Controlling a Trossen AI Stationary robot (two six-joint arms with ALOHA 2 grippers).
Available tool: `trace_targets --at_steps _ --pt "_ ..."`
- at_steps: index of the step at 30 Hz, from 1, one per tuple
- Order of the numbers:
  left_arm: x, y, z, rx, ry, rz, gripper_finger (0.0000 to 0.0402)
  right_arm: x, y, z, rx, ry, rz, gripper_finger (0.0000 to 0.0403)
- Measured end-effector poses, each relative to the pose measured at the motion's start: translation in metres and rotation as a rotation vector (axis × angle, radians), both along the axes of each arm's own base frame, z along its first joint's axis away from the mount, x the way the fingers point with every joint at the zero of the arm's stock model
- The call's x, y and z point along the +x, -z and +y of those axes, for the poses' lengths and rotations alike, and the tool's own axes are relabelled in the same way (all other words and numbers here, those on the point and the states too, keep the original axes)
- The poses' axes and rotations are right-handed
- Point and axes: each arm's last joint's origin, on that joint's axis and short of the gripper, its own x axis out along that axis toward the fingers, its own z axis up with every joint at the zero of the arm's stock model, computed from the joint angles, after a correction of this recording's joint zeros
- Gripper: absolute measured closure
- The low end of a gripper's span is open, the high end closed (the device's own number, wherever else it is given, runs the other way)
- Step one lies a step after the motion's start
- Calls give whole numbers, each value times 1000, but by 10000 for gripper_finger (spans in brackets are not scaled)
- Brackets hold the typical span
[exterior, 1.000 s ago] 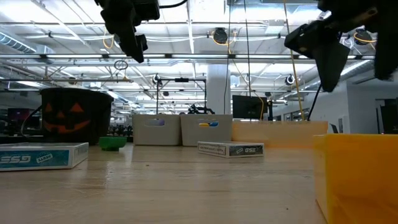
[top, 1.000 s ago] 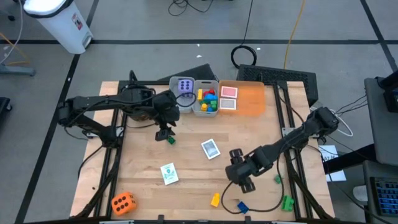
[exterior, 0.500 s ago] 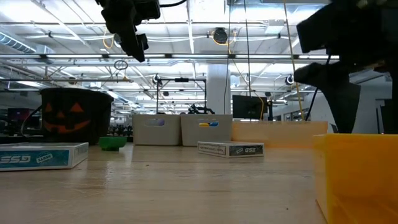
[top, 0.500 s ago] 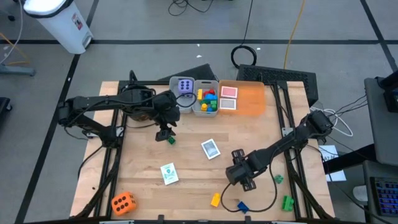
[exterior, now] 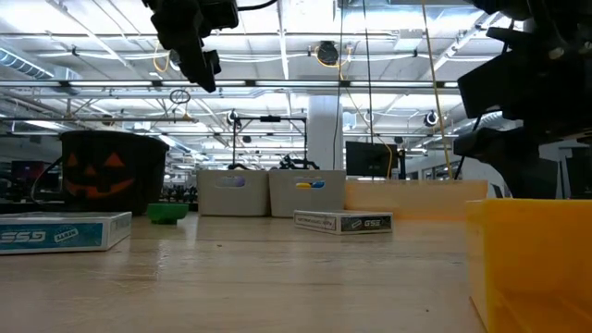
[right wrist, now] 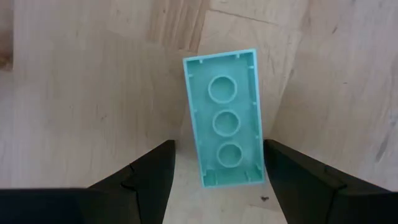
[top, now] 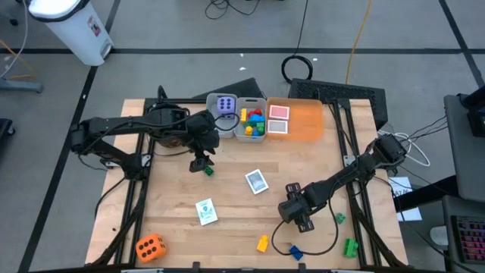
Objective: Pick & Place Toys
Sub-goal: Put the light blue gamepiece into the right gray bin
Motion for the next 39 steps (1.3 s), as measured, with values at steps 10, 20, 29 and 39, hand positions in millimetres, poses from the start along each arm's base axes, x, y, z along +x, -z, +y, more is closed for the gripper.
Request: trace_targets --at_steps 10,20,29,39 --pt "0 0 0 10 3 -6 172 5 1 -11 -18 41 -9 248" --pt "0 -1 9 24 -11 -20 172 22 -31 -34 39 137 -144 287" --pt "4 -5 23 45 -57 -102 172 43 -101 -81 224 410 -531 272" --pt "19 -24 34 136 -52 -358 172 42 -172 -137 641 621 -918 270"
